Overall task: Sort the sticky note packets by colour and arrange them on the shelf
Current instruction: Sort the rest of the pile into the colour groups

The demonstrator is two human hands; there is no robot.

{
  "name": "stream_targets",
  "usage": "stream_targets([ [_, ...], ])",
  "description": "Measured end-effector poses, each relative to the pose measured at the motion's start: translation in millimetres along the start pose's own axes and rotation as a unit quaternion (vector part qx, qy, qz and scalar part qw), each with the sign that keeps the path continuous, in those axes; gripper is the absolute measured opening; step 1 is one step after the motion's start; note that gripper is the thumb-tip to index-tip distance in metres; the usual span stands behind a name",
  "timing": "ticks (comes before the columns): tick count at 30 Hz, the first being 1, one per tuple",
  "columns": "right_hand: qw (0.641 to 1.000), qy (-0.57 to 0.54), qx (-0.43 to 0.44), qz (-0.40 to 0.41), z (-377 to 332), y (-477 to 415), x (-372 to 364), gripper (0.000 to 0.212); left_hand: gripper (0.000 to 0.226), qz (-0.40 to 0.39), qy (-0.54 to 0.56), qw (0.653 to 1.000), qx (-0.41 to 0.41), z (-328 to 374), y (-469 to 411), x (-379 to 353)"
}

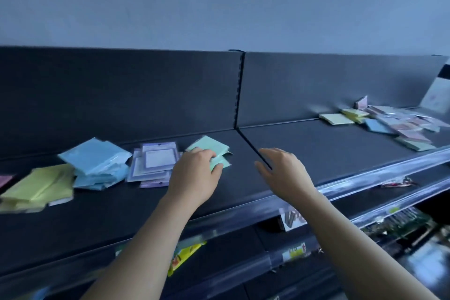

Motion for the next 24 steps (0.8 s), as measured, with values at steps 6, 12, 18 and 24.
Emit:
stream_targets([
  [6,0.999,0.002,-0.039,0.02,66.3,-45.0,17.9,0.032,0.032,-0.004,0.019,0.999,-0.035,44.5,-63.1,-51.5],
  [12,0.998,0.012,-0.054,0.036,119.8,-112.2,32.2,0.033,0.035,-0.007,0.035,0.997,-0.064,74.5,-137.1,-102.5],
  [18,0.996,-0.011,-0.086,0.038,176.4,-175.6,44.1,0.036,0.036,-0.042,0.045,0.996,-0.07,98.1,-204.6,-156.2],
  [24,0.992,-0.019,-0.123,0.031,246.8,-233.2,51.6,0.037,0.034,-0.074,0.042,0.995,-0.061,125.0,-256.5,-211.9],
])
Point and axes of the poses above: each hand's wrist, its own y-axis away from the middle knuckle, its own x-axis out of the back of the hand, z = x × y, the point moved 7 cm from there along -y, towards the middle knuckle, and after that the axes turned 15 degrees about -x, right-handed, at the moved point
